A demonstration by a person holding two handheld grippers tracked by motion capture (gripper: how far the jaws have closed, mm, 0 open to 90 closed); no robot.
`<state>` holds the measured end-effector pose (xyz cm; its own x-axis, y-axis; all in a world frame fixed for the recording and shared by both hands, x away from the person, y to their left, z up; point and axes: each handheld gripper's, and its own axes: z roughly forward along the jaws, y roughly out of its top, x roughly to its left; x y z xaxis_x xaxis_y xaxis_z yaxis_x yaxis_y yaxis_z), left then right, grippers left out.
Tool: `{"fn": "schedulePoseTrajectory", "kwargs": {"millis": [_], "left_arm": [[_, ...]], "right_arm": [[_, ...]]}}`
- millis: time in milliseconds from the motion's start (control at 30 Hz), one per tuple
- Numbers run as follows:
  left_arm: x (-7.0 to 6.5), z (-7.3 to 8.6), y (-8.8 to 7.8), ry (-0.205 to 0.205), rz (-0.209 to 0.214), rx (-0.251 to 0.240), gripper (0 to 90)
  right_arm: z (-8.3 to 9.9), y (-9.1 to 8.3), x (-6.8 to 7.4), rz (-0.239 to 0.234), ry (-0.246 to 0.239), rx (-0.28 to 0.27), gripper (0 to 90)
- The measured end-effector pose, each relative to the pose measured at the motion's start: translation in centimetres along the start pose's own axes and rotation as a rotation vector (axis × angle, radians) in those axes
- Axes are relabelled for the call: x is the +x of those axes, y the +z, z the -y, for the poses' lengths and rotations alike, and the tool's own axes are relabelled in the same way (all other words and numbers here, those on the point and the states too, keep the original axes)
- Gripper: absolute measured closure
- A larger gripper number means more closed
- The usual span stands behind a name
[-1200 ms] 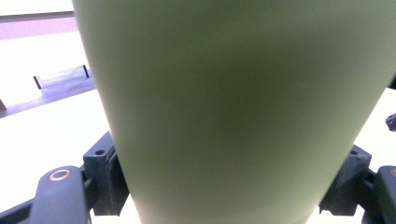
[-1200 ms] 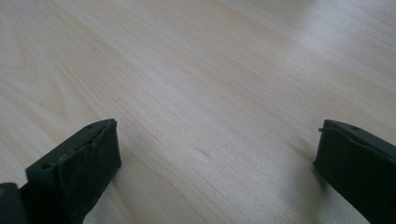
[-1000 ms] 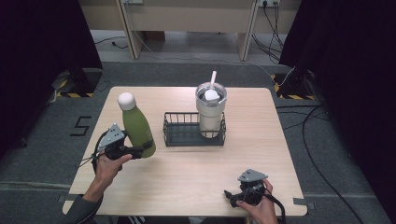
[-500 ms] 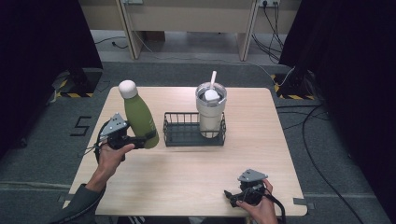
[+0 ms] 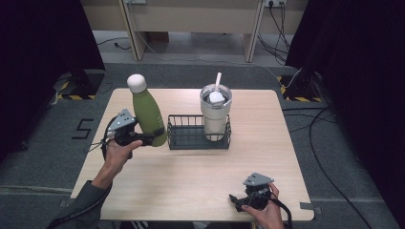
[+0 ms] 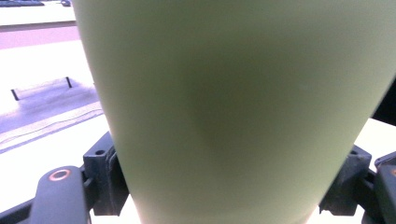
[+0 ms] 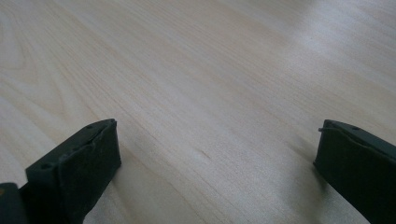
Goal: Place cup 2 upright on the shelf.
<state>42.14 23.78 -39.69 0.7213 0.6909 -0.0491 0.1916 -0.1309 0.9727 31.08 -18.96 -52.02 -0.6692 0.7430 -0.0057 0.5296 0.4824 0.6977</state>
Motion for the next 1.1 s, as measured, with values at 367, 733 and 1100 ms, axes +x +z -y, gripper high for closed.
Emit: {"fn": "schedulePoseTrajectory", "kwargs": {"millis": [367,733,1100], "left_arm": [[-0.4,-1.6,2.1,0.004,0.026,0.002,20.8],[-0.6,-2.9,4.6,0.009,0.038,-0.001,20.8],[-0.5,-3.1,6.4,0.02,0.031,0.007,20.7]], "right_arm": [[0.0,0.0,0.0,0.0,-0.001,0.001,0.5],[0.0,0.0,0.0,-0.001,0.0,0.001,0.5],[0.0,0.0,0.0,-0.001,-0.002,0.002,0.6]]}}
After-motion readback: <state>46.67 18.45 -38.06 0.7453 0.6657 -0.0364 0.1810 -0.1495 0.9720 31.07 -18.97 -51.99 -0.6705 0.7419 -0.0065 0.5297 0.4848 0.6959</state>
